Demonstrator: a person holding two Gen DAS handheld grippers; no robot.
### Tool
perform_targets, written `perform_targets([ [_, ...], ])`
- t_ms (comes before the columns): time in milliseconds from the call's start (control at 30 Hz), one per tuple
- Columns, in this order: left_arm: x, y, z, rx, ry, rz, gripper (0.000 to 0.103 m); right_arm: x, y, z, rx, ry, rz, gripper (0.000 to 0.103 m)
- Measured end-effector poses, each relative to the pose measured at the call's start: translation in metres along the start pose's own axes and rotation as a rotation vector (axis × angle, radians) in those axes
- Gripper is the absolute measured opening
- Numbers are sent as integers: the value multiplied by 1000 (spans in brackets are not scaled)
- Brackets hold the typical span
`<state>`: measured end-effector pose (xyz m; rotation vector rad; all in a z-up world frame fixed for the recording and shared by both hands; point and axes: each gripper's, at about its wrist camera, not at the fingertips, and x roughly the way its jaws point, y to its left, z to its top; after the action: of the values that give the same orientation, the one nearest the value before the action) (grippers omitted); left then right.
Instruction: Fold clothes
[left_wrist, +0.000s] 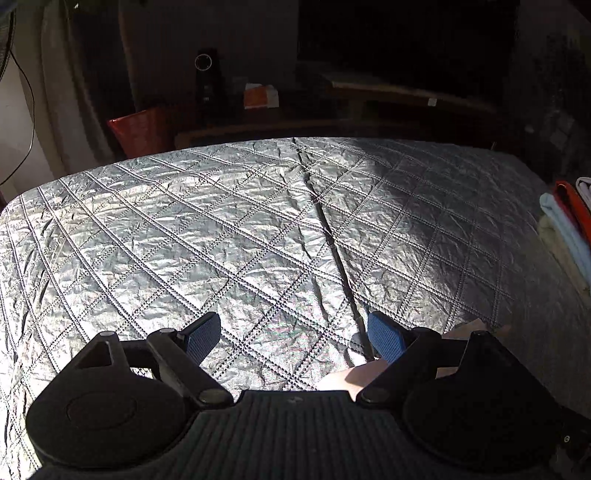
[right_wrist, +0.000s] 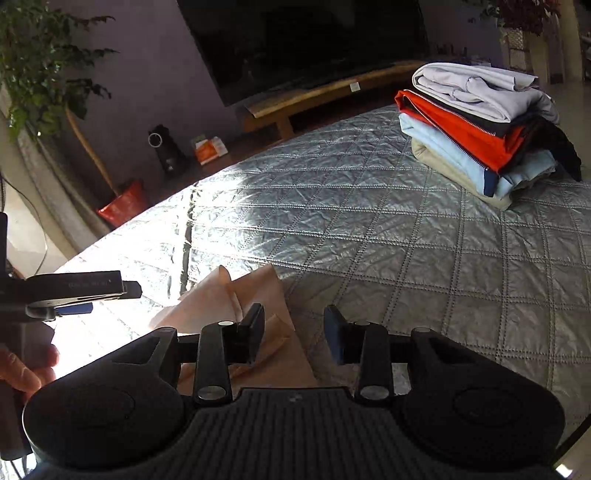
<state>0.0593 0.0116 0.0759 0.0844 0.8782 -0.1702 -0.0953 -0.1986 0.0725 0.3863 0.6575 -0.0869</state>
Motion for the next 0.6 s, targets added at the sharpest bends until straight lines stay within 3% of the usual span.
perform_targets([
  [67,2,-4,-3,23,6,7,84,6,9,9,-63,8,49,43],
  [133,4,-7,-5,41,10,13,84,20,8,20,-28,101,147,43],
  [233,5,-7,-5,48,11,22,84,43,0,30,29,247,220,43],
  [433,5,-3,-5,32,12,33,84,66,-5,27,-35,405,217,42],
  [500,4,-4,-4,36,9,28,85,65,3,19,-130,400,212,21],
  [533,4,-4,-4,37,8,27,85,61,9,16,-191,379,209,6],
  [600,3,-4,-4,37,7,23,85,49,15,12,-259,344,216,1],
])
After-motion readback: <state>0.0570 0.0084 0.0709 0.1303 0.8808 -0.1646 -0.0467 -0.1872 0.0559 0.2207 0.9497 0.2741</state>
